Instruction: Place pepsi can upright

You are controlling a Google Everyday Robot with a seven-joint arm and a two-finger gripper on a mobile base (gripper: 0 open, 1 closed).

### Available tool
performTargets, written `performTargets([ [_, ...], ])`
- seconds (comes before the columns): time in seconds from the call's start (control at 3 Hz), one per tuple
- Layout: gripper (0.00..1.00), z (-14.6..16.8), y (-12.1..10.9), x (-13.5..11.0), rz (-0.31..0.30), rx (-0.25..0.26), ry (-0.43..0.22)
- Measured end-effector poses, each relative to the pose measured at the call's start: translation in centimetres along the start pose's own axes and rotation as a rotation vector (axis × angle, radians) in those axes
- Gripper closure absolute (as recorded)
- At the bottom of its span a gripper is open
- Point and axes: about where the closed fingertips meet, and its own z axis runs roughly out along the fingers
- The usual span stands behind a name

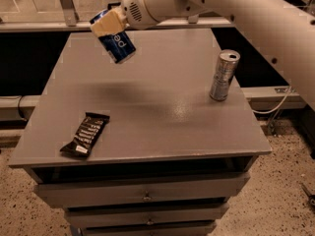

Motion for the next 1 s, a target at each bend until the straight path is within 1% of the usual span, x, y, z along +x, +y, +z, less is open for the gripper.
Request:
performTargets([
  [0.33,1.0,0.8,1.0,0.6,-0.005,-0.031,-0.003],
  [1.0,1.0,-0.5,1.0,5.7,-0.047,-0.082,-0.048],
])
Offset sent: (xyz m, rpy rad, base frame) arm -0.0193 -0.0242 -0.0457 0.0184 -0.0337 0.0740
